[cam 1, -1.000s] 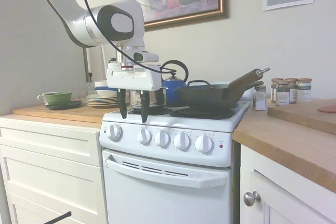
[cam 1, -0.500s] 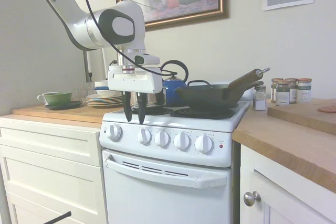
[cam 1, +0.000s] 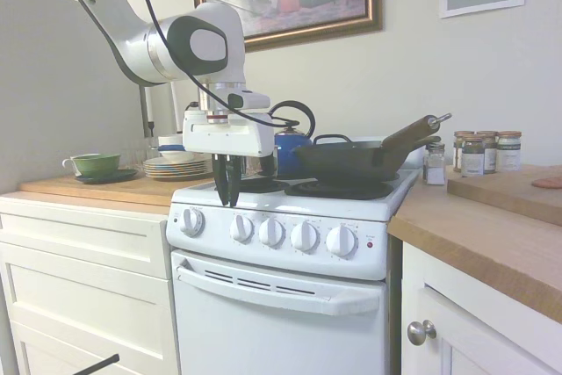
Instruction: Turn on the stove on the bottom left
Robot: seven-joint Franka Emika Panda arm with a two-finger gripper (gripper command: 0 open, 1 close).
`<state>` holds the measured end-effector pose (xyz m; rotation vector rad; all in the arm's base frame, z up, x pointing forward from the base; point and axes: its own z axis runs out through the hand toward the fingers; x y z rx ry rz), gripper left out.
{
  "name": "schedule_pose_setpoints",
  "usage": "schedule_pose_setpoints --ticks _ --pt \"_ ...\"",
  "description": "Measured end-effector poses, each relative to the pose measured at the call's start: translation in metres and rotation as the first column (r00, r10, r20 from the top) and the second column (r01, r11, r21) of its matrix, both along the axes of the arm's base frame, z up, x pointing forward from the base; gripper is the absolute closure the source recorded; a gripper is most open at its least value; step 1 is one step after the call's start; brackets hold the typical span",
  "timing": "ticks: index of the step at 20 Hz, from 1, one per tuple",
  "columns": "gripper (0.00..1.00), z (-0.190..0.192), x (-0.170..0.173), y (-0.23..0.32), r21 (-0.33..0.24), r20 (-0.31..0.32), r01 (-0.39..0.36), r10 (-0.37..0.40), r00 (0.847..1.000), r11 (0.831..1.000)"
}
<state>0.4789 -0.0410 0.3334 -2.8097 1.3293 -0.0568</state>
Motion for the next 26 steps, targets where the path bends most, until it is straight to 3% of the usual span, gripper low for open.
schedule_pose_setpoints --ticks 15,26 --pt "1.0 -0.017 0.016 -0.002 -0.036 0.012 -0.011 0.012 1.0 0.999" --pt "1.0 -0.034 0.029 -0.001 -0.041 -0.014 -0.007 0.007 1.0 0.999"
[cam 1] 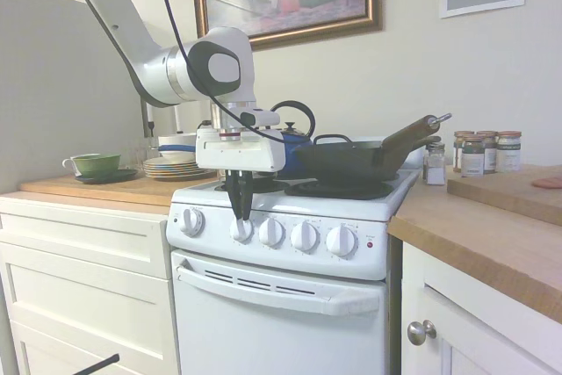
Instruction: Turn on the stove on the bottom left
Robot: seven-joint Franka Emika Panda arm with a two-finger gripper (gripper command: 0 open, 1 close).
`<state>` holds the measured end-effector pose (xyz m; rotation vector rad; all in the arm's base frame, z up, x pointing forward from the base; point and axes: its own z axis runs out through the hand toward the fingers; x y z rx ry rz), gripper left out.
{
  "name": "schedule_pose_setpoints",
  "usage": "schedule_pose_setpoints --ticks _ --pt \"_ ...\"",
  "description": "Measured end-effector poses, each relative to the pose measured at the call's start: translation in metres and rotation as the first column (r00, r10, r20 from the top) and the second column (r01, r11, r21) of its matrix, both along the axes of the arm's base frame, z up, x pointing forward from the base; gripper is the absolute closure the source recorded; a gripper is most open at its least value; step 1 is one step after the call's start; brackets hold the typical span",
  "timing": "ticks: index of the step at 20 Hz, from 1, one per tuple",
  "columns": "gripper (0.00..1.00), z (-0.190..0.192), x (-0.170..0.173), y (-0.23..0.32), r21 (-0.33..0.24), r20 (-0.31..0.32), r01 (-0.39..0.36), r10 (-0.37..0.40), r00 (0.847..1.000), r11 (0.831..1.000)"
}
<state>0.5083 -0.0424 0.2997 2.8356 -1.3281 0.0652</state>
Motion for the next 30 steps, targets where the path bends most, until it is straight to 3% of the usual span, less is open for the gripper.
schedule_pose_setpoints --ticks 30 --pt "1.0 -0.01 0.003 0.02 0.009 -0.015 -0.008 0.008 1.0 1.0"
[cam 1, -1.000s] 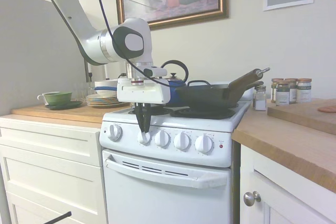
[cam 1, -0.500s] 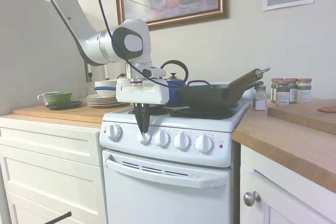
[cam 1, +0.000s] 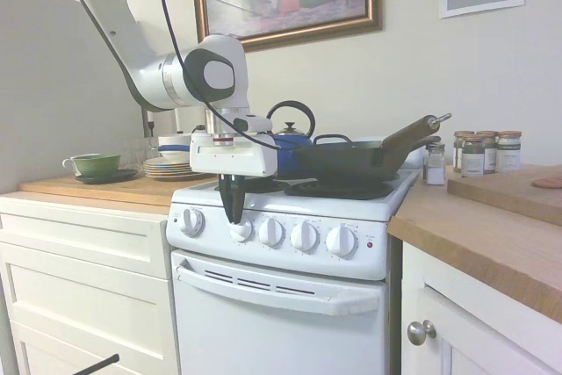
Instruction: Turn on the stove on the bottom left
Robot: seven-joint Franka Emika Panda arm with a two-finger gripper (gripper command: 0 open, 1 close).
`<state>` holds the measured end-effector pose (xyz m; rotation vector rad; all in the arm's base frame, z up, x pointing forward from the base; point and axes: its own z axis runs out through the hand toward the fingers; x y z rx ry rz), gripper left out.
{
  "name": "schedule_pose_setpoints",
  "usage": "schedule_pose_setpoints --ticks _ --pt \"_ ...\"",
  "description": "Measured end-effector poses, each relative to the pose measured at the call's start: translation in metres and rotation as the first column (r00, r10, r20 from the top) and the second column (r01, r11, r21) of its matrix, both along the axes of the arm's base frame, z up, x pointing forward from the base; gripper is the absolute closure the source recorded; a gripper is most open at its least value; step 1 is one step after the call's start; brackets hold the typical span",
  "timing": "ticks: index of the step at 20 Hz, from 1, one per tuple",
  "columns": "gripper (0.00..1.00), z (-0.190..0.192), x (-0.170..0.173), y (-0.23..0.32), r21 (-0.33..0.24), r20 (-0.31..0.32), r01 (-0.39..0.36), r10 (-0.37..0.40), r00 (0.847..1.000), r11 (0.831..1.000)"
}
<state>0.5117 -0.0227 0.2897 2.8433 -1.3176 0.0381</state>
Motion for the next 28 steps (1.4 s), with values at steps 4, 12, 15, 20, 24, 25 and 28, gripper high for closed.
schedule_pose_setpoints --ticks 4,12,15,20,24,25,28 --pt "1.0 -0.003 0.0 0.002 0.004 -0.006 0.001 -0.001 1.0 1.0" --pt "1.0 -0.003 0.0 0.002 0.007 -0.005 0.004 -0.004 1.0 1.0" --pt "1.0 -0.002 0.0 0.002 0.007 -0.004 0.004 -0.004 1.0 1.0" --pt "1.0 -0.005 0.0 0.005 0.007 -0.008 0.005 -0.005 1.0 1.0" --pt "1.0 -0.007 0.0 0.005 0.007 -0.013 0.007 -0.007 1.0 1.0" --pt "1.0 -0.008 0.001 0.005 0.007 -0.015 0.007 -0.007 1.0 1.0" --pt "1.0 -0.011 0.0 0.005 0.006 -0.021 0.012 -0.011 1.0 1.0"
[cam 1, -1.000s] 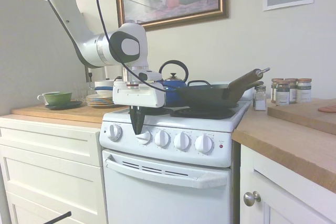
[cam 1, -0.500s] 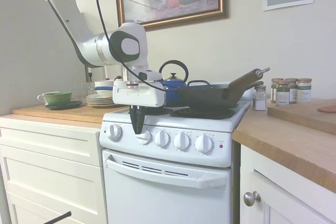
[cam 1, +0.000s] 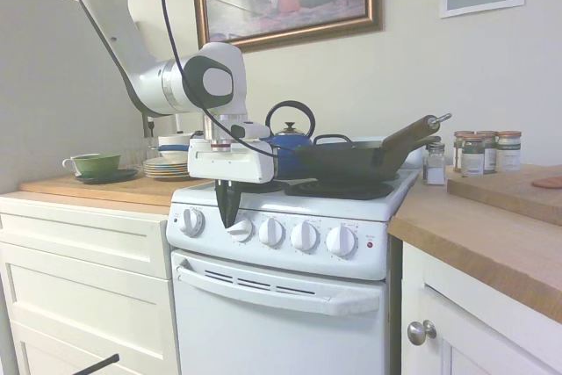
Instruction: Turn on the stove on the bottom left
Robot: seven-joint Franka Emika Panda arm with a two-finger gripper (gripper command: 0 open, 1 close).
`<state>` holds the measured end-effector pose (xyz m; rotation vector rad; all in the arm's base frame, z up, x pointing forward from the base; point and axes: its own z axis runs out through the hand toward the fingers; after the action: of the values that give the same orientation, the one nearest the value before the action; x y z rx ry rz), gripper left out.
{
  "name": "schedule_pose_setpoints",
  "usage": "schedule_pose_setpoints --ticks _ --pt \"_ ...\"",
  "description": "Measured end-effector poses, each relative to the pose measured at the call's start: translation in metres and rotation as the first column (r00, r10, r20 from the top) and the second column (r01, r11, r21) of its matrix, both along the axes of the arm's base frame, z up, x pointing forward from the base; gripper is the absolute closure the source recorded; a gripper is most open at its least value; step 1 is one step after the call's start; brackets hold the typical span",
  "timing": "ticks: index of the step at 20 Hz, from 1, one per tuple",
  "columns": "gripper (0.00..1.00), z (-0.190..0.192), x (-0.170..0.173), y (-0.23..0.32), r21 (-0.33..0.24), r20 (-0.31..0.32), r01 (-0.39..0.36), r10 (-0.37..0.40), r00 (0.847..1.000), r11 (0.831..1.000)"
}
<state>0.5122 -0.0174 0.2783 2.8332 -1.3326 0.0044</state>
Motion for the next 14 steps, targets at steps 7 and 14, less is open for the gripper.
schedule_pose_setpoints --ticks 7,14 --pt "1.0 -0.004 0.0 0.001 -0.014 -0.007 0.001 -0.001 1.0 1.0" --pt "1.0 -0.018 -0.002 0.008 -0.076 -0.03 -0.003 0.0 1.0 0.997"
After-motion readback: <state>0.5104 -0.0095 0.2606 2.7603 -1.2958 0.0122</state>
